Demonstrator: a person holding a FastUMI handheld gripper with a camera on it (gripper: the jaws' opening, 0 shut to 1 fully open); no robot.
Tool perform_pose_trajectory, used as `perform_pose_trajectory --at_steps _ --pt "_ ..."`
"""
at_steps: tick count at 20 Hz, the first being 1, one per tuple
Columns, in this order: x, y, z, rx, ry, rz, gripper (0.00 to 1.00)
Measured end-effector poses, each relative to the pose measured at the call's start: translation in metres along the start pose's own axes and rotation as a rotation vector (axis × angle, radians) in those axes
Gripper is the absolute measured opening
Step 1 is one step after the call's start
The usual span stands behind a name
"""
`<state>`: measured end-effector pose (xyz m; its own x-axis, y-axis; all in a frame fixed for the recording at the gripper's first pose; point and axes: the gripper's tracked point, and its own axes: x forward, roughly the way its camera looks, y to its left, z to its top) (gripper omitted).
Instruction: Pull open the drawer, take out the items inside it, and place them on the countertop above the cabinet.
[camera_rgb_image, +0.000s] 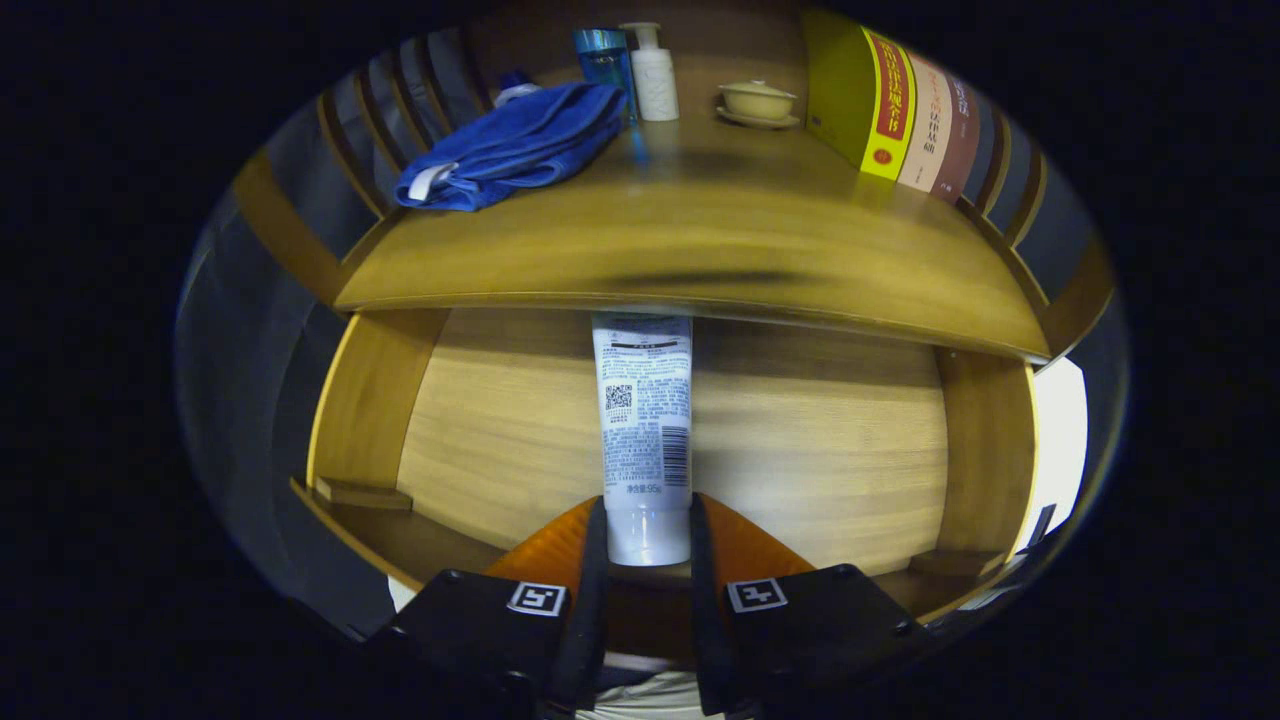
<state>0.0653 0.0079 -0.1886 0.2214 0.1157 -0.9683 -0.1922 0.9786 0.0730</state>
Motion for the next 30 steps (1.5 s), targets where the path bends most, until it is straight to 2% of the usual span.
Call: perform_pose_trajectory --at_steps 3,8,12,15,20,25,30 --pt "-0.027 0.007 -0.007 -0.011 0.014 0.029 0.45" --pt "-0.067 0.012 -0.017 -0.045 -0.036 0.006 0.45" --pt "-0.089 0.017 0.034 -0.032 -0.176 0.006 0.45" --pt "-0.083 0.006 0.089 0.016 -0.236 -0.054 0.45" --pt "-0.044 0.002 0.157 0.068 -0.249 -0.090 0.45" --pt "0.001 -0.006 0.168 0.133 -0.182 -0.140 0.45" --pt "0.011 -0.017 0.173 0.166 -0.190 -0.166 0.45"
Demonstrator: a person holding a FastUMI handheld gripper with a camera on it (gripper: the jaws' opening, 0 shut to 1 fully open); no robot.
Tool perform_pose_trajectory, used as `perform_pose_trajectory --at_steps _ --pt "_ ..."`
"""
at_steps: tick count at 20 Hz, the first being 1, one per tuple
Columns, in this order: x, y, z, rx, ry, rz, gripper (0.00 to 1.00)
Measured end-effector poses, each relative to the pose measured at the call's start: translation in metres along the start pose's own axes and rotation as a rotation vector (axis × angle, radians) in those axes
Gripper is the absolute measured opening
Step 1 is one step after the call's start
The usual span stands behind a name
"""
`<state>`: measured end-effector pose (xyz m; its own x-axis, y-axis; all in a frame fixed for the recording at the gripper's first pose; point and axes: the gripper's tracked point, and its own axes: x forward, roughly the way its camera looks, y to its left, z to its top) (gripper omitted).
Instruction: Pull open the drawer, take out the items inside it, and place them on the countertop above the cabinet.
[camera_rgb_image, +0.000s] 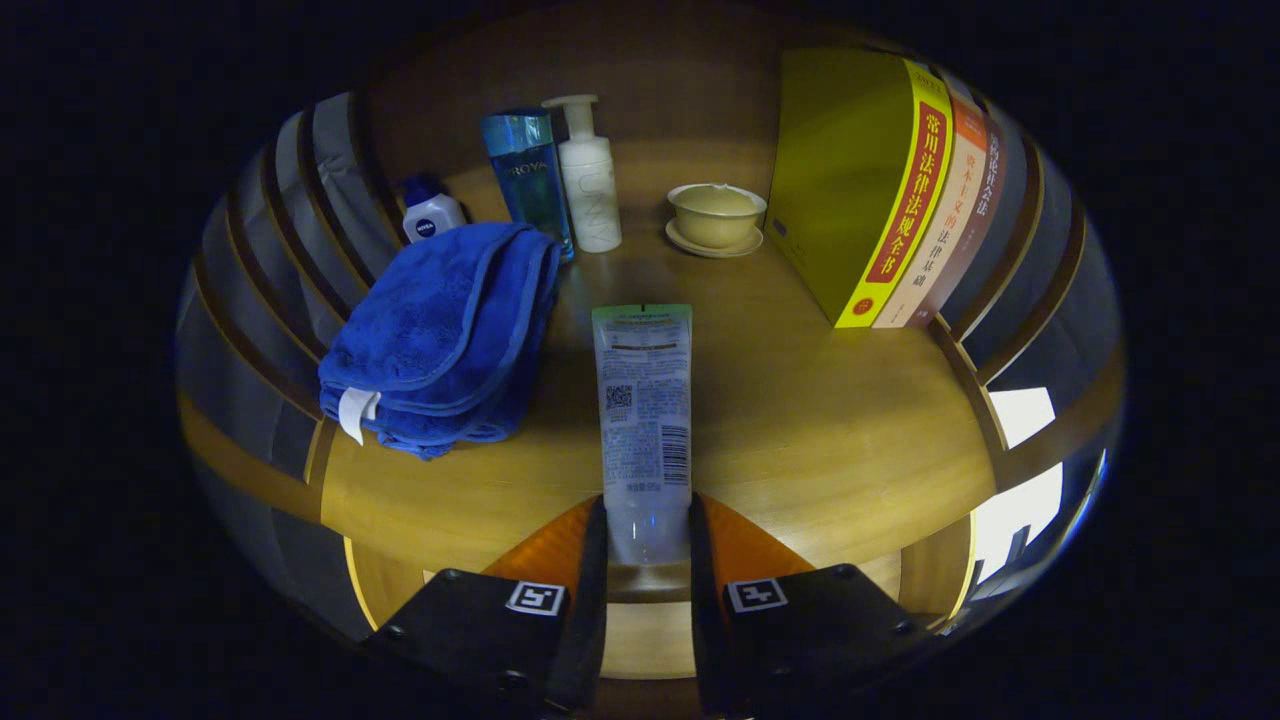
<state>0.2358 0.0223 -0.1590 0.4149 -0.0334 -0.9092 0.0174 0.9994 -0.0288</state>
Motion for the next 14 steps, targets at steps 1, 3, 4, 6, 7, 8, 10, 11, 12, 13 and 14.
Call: perform_pose_trajectory --at_steps 1,3,4,6,7,8,10,11,12,13,14 --pt "0.007 0.000 0.001 0.000 0.001 -0.003 0.47" --pt "0.004 0.000 0.002 -0.006 -0.004 -0.001 0.50" --pt "0.002 0.000 0.001 -0.015 -0.010 -0.003 0.52" --pt "0.002 0.001 -0.001 -0.015 -0.017 -0.003 0.55" --pt "0.001 0.002 -0.001 -0.007 -0.019 0.003 0.56" --pt "0.000 0.005 -0.002 0.001 -0.023 0.013 0.62" --pt "-0.003 0.008 -0.005 0.007 -0.045 0.036 0.74" --pt "-0.005 0.008 -0.005 0.010 -0.070 0.044 0.80" --pt "-0.009 0.010 -0.002 0.017 -0.111 0.052 0.86" --pt "-0.013 0.012 0.000 0.013 -0.147 0.067 0.93" --pt "-0.018 0.014 -0.001 0.009 -0.178 0.077 0.99"
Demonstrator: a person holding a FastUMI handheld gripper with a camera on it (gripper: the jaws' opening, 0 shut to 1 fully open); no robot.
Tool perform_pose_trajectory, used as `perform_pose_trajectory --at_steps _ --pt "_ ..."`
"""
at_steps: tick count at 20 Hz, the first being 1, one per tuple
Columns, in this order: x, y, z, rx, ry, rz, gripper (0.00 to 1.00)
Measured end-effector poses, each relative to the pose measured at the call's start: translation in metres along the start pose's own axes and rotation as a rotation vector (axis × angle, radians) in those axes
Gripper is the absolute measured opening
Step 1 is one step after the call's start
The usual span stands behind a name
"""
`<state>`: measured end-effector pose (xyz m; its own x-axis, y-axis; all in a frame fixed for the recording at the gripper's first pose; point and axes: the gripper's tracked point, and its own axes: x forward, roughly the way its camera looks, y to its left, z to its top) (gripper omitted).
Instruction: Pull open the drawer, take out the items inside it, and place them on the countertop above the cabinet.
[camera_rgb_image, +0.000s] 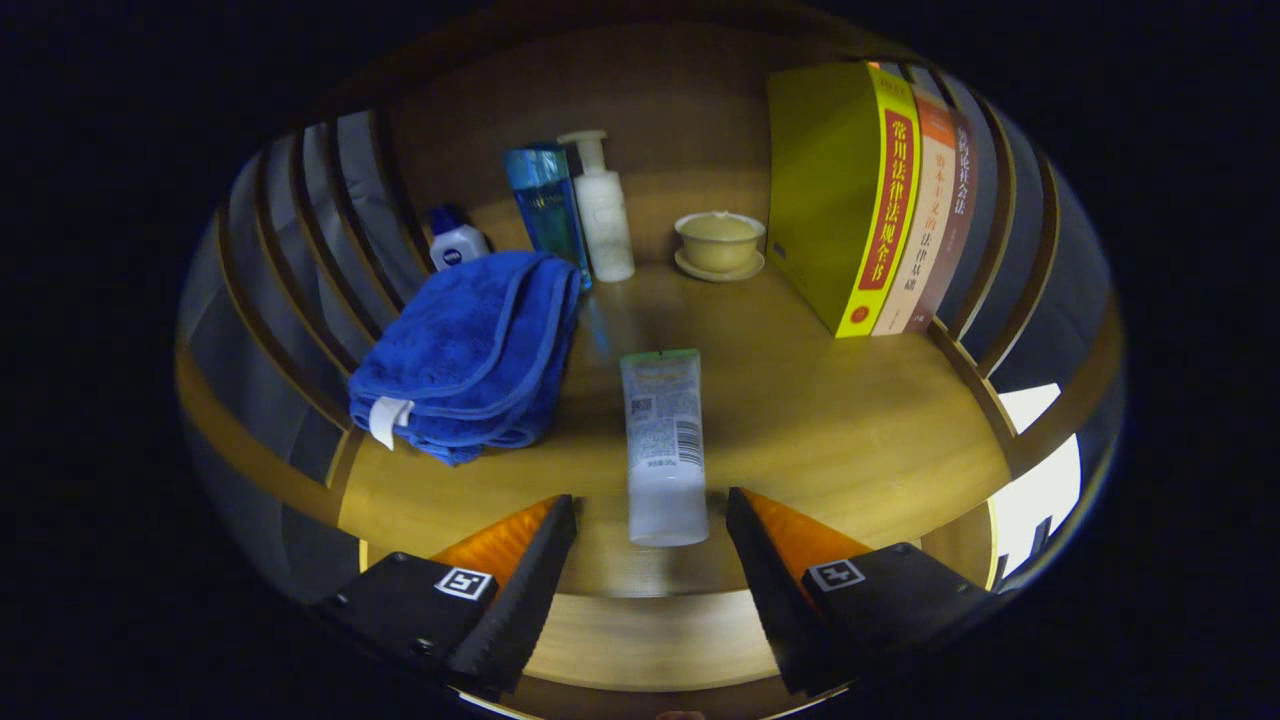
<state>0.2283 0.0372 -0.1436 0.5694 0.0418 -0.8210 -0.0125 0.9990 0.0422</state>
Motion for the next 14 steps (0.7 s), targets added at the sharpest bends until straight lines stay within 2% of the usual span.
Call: perform_pose_trajectory --at_steps 4,7,10,14 --pt "-0.037 0.016 0.012 -0.021 -0.110 0.048 0.99" --pt "-0.077 0.026 0.026 -0.081 -0.244 0.068 0.99" --pt "-0.118 0.039 0.025 -0.138 -0.370 0.106 0.99" --pt "-0.170 0.051 0.009 -0.151 -0.505 0.176 0.98"
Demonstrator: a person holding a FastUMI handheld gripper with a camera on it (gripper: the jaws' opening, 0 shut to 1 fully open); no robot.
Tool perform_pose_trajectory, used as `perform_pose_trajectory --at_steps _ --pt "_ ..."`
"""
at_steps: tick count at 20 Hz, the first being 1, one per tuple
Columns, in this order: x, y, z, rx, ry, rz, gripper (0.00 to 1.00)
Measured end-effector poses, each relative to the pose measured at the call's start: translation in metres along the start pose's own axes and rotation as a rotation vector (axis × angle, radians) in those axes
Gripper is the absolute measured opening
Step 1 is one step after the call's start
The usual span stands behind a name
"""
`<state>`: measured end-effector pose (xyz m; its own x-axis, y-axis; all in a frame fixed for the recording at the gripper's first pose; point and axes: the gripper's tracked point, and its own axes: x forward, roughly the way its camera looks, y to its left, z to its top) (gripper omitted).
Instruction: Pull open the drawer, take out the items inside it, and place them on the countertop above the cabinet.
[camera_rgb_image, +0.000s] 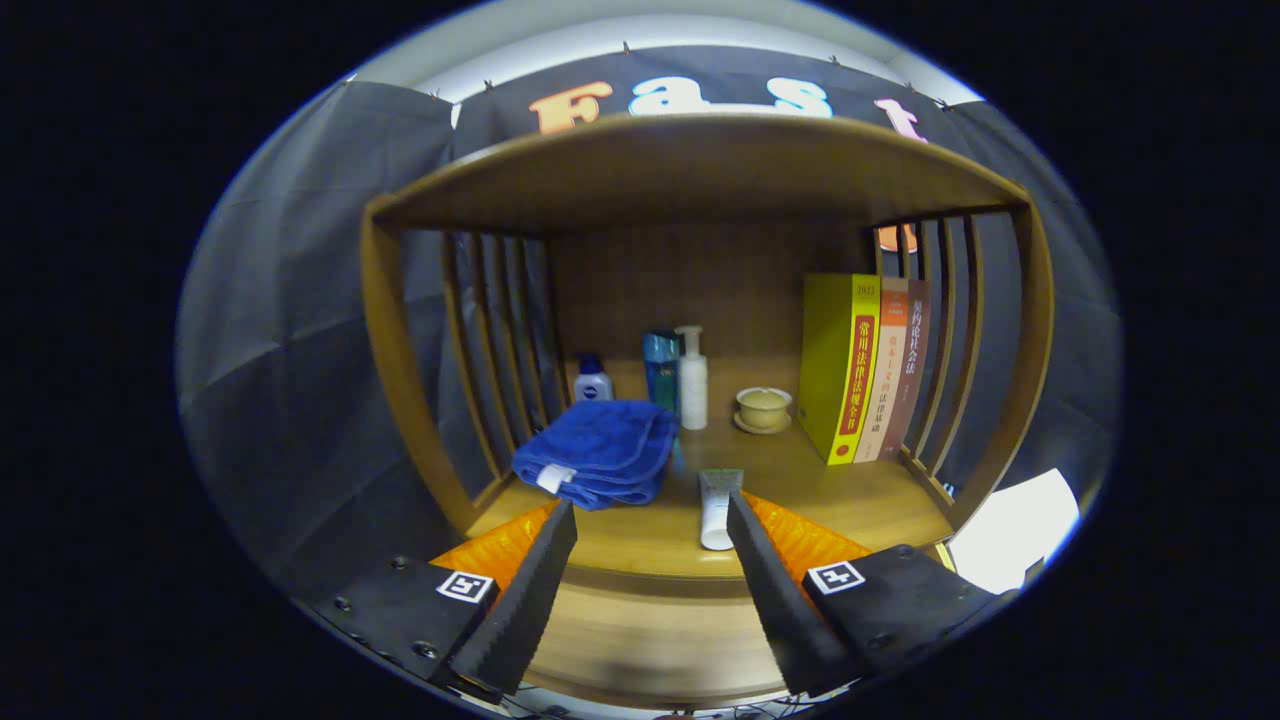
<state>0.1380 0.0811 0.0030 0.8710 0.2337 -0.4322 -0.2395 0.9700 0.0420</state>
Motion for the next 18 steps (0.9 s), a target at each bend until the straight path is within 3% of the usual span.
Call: perform_pose_trajectory --at_steps 6,18 --pt "-0.055 0.012 -0.009 -0.003 -0.173 0.017 0.98" --pt "-0.113 0.020 -0.063 -0.046 -0.289 -0.054 0.98"
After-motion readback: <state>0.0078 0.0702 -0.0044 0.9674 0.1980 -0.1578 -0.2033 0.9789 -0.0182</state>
